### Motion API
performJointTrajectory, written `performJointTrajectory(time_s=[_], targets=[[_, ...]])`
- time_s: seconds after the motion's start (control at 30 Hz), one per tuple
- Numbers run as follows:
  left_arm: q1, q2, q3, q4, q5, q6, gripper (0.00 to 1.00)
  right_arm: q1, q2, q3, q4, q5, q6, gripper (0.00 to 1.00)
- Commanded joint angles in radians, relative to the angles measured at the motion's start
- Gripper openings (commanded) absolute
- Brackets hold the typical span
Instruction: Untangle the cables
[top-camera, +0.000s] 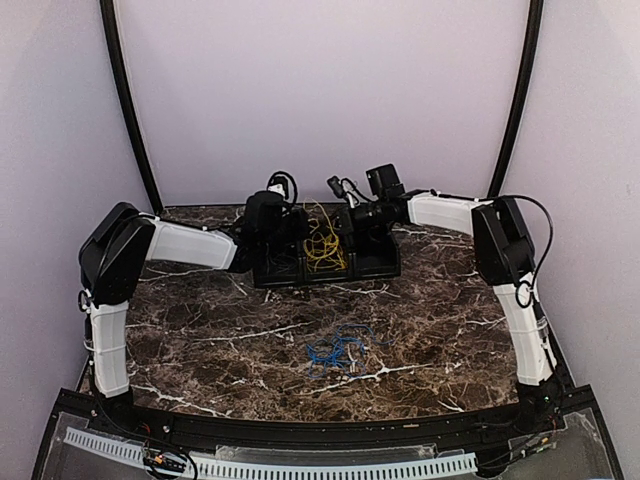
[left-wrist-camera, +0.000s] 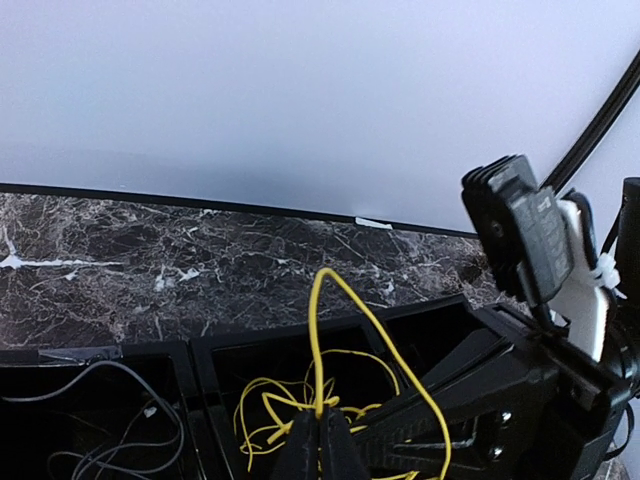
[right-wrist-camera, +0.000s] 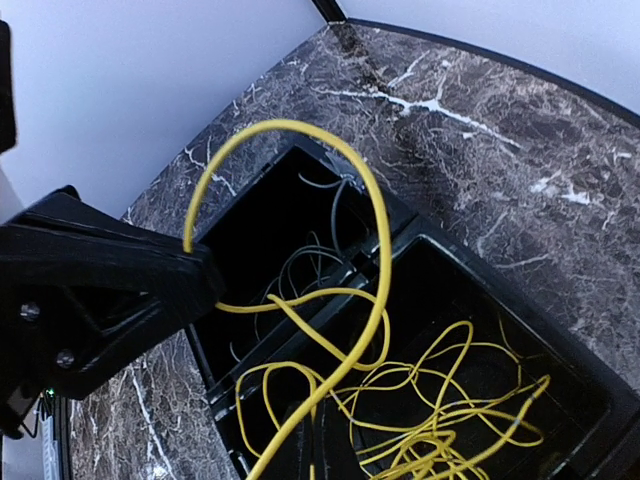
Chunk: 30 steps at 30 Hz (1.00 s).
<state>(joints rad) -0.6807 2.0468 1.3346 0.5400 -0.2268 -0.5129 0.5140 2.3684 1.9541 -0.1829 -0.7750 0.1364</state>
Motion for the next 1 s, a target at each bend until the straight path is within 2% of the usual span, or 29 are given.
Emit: performJointTrajectory(time_s=[0.0, 0.07, 0.27, 0.37, 0.7, 0.8, 0.97], targets=[[0.000, -0.034, 0.005, -0.026, -0.043, -0.002, 0.00, 0.023, 0.041, 0.050, -0.008, 0.041, 0.000, 0.00], [0.000, -0.042, -0.011, -0.031, -0.045, 0.000, 0.00, 0.023, 0.041, 0.051, -0.034, 0.061, -0.020, 0.02], [-0.001, -0.059, -0.021, -0.059, -0.056, 0.013, 0.00, 0.011, -0.054, -0.027, -0.106, 0.082, -0.125, 0.21], [0.001, -0.073, -0.030, -0.065, -0.066, 0.018, 0.00, 0.002, -0.117, -0.074, -0.150, 0.116, -0.190, 0.27], [-0.001, -0.102, -0.062, -0.064, -0.056, 0.050, 0.00, -0.048, -0.268, -0.168, -0.217, 0.159, -0.225, 0.32], [-0.001, -0.091, -0.052, -0.027, 0.035, 0.086, 0.00, -0.057, -0.325, -0.207, -0.212, 0.163, -0.247, 0.34], [-0.001, -0.016, 0.026, -0.047, 0.102, 0.067, 0.00, -0.060, -0.379, -0.241, -0.252, 0.167, -0.291, 0.37]])
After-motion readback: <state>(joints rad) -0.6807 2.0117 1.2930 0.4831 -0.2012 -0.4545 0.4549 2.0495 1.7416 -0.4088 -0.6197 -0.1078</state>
